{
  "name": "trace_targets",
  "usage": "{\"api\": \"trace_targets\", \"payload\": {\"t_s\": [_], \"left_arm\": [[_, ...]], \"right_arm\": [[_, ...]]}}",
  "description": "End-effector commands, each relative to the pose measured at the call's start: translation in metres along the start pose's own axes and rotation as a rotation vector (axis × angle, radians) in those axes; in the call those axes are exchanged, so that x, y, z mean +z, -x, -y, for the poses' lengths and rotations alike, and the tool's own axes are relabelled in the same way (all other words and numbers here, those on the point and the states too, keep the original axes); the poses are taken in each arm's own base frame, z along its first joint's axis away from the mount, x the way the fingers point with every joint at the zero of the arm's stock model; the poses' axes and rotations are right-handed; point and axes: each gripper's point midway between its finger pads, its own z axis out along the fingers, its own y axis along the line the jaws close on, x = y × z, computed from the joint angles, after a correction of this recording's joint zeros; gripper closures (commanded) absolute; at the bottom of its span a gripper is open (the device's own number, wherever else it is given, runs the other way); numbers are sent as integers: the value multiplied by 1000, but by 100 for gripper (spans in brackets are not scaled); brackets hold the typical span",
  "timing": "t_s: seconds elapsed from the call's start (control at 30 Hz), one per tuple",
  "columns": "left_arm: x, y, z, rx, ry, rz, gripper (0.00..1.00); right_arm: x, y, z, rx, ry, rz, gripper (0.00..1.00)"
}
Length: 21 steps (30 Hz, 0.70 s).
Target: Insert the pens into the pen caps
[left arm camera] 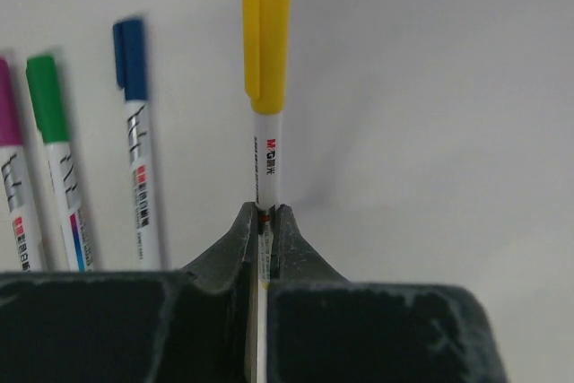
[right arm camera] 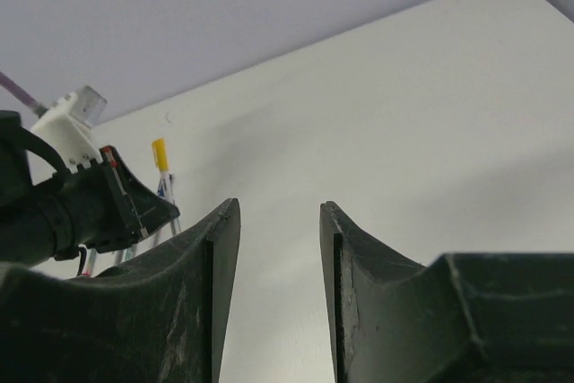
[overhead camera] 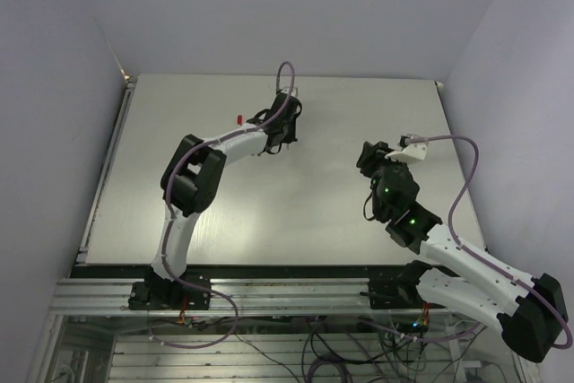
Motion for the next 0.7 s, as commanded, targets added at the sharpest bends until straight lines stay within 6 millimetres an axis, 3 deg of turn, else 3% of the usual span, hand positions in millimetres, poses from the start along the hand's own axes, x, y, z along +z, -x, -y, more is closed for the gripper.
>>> {"api": "trace_targets", "payload": {"t_s": [0.0, 0.33, 0.67], "left_arm": [[9, -13, -21, 35, 96, -69, 93], [29, -15, -36, 22, 139, -81, 90], [44, -28, -46, -6, 163, -108, 72]], "right_arm": [[-2, -18, 17, -17, -81, -43, 60], [-10, -49, 43, -41, -176, -116, 60], [-13, -61, 53, -54, -205, -139, 60]]}}
